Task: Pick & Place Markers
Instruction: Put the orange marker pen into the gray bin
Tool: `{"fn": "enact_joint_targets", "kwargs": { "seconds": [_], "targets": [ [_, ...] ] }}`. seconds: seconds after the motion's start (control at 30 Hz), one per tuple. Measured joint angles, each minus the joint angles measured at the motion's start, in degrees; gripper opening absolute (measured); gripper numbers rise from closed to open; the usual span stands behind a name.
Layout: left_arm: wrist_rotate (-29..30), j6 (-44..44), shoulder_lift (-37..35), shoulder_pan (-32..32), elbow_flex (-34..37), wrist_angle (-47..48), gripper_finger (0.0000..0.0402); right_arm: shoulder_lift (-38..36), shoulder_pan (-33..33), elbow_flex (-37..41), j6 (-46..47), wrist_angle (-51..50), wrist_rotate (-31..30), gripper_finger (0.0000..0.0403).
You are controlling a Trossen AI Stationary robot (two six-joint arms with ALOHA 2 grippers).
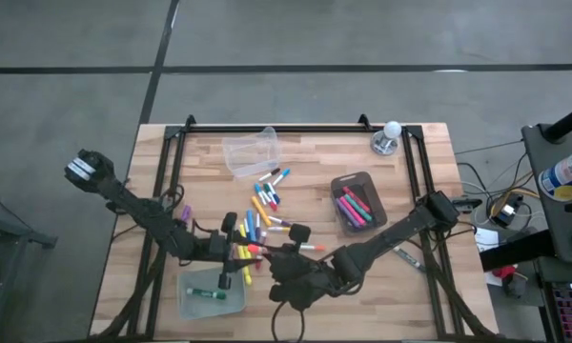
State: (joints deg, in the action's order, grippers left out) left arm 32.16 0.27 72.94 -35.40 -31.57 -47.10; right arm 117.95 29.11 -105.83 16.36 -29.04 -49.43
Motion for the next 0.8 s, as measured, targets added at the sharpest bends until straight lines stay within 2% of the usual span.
{"fn": "enact_joint_targets", "kwargs": {
  "seconds": [0.3,0.57,0.8],
  "targets": [
    [0.38,-0.33,-0.08,0.11,0.0,0.12,0.0053,0.0,-0.17,0.16,-0.17,0.93,0.36,0.0065],
    [0.31,-0.51,-0.51,0.08,0.0,1.17,0.0051,0.0,-0.24,0.36,-0.14,0.41,0.6,0.0084],
    [1.89,-5.68,-5.47,-0.12,0.0,11.61,0.0063,0.0,0.29,1.94,1.68,-4.35,0.4,0.011]
  ]
}}
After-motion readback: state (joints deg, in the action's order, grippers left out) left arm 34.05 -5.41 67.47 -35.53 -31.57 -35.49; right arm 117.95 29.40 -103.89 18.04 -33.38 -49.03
